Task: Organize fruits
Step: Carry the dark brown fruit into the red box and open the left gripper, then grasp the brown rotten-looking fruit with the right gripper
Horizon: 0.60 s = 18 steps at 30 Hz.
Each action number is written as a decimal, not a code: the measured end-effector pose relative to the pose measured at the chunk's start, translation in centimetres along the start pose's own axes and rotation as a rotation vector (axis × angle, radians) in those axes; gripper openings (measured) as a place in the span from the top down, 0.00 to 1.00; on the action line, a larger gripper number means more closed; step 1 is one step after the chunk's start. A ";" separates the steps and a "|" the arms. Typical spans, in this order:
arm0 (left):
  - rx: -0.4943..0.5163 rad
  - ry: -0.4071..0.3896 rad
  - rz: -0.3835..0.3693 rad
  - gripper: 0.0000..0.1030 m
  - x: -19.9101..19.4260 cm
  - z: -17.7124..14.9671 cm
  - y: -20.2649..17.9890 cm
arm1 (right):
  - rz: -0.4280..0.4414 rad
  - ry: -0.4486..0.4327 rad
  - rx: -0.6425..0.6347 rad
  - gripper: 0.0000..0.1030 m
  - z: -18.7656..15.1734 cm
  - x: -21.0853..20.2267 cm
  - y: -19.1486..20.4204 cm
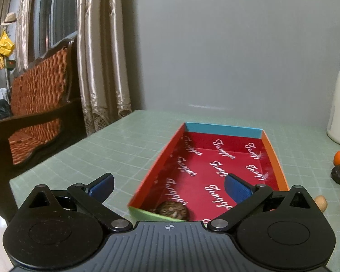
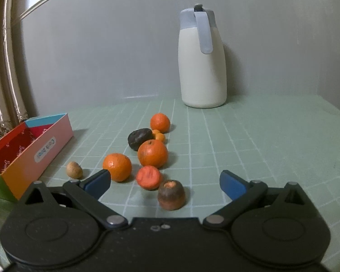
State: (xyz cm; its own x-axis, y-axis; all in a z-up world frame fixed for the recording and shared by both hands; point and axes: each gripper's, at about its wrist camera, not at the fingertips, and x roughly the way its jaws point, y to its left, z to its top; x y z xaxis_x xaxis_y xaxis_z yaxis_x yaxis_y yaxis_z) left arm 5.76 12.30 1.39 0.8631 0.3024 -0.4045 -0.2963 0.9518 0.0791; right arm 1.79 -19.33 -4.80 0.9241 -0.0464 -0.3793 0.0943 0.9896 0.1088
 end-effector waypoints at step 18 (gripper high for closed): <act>-0.011 -0.013 0.036 0.00 -0.6 -0.5 2.6 | 0.028 0.094 0.067 0.43 0.0 1.6 -1.0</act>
State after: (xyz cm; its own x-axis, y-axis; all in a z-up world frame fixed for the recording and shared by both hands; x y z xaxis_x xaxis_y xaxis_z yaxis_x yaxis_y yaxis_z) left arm 4.24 14.58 1.43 0.8571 0.3366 -0.3899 -0.3314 0.9398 0.0829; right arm 3.19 -20.35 -5.50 0.8883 -0.0024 -0.4592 0.0960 0.9789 0.1806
